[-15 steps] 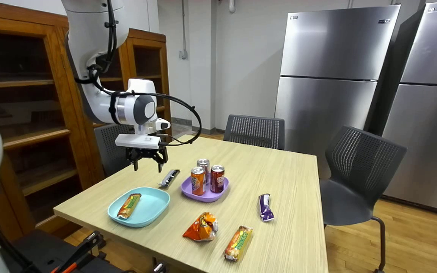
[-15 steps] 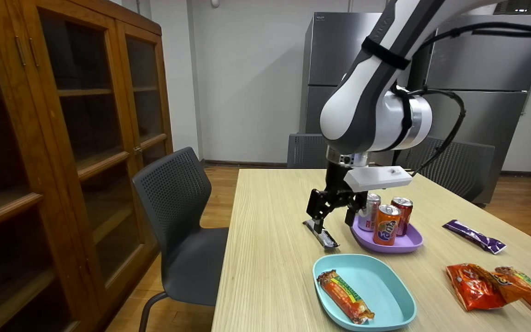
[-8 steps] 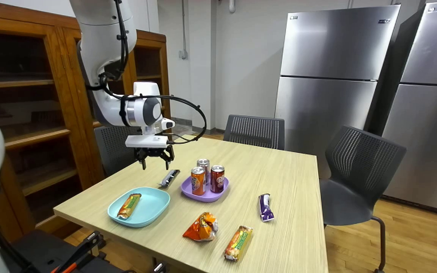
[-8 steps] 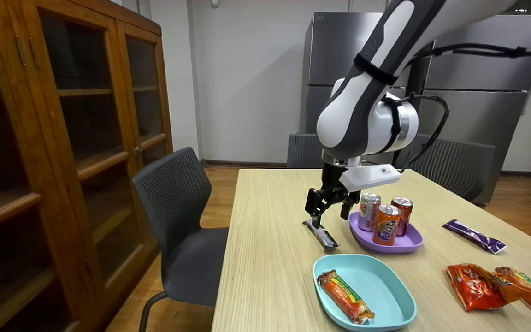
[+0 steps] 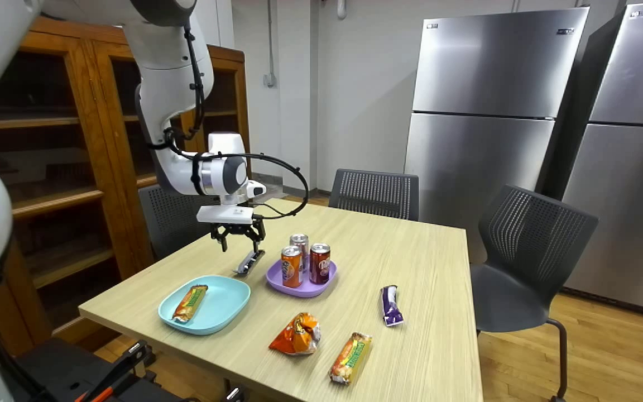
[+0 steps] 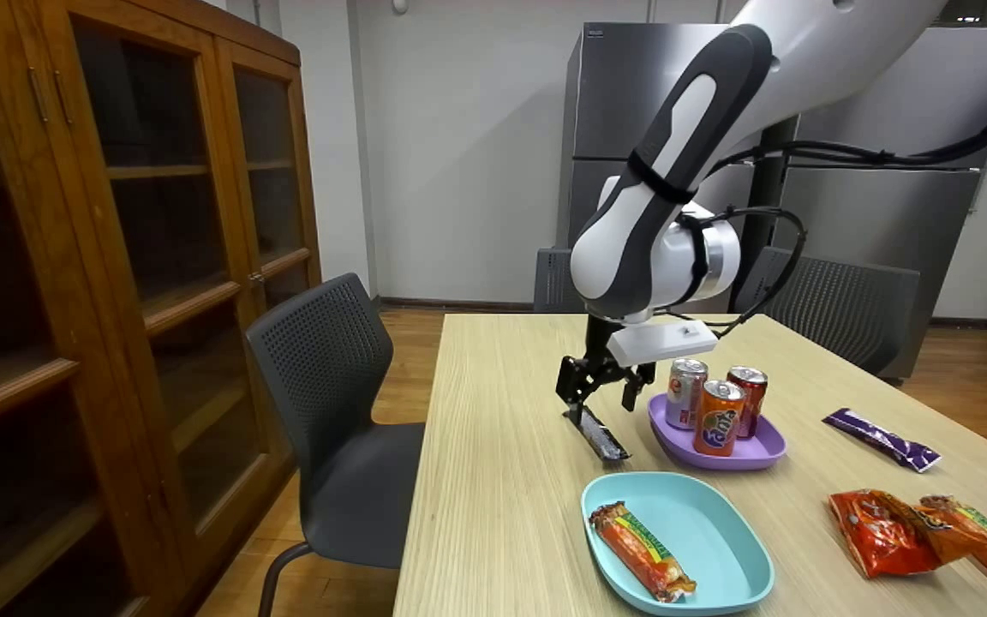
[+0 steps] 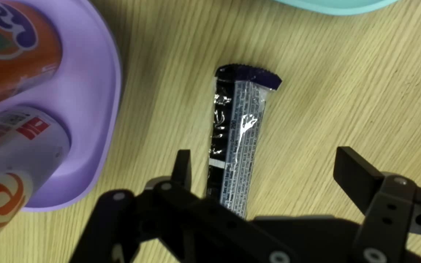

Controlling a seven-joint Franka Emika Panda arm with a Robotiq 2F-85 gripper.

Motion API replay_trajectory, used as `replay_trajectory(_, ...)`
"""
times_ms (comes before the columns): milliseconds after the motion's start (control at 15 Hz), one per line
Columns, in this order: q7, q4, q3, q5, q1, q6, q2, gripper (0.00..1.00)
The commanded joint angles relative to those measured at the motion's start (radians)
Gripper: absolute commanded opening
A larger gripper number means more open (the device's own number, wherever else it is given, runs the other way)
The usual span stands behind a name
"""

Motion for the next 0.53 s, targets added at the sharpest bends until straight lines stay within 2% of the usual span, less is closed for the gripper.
replay_trajectory(0, 0.071, 0.115, -0.018, 0.017, 0.022, -0.067, 0.071, 1.00)
replay_trajectory(467, 0.126, 0.233, -0.010, 0.053, 0.013, -0.175, 0.145, 1.00)
